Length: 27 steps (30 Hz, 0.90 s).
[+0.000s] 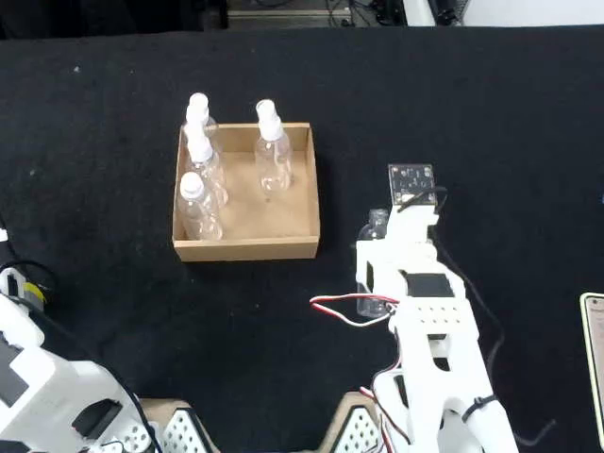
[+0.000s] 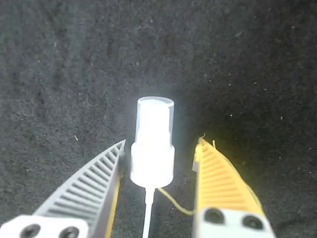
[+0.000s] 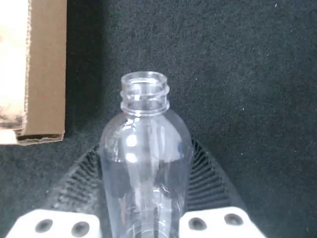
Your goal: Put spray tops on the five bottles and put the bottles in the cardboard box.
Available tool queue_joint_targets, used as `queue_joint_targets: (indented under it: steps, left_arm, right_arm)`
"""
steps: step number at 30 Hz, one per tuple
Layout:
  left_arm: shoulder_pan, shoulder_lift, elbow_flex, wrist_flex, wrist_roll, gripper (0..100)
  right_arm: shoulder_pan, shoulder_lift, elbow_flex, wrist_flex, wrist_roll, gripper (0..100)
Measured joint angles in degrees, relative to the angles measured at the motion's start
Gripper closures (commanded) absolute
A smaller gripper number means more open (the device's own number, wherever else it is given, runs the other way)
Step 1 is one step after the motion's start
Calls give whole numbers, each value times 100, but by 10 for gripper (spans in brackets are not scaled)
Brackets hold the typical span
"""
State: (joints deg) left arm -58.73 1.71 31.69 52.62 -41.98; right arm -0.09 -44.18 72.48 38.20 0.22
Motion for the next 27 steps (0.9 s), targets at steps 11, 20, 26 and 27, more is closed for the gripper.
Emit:
queue_joint_targets:
  steps: [11,20,26,27]
  left_arm:
    - [211,44,-211,765,0,964]
    - [545,-325,-1178,2127,580,964]
    - [888,-1881,-1301,2418,1820,966]
    - [976,-2171,-1336,2426,2066,967]
  right_arm:
    - [0,0,0,0,0,988]
    - [0,-193,9,193,35,988]
    - [0,-1530,9,668,62,988]
    - [0,-1793,9,686,62,988]
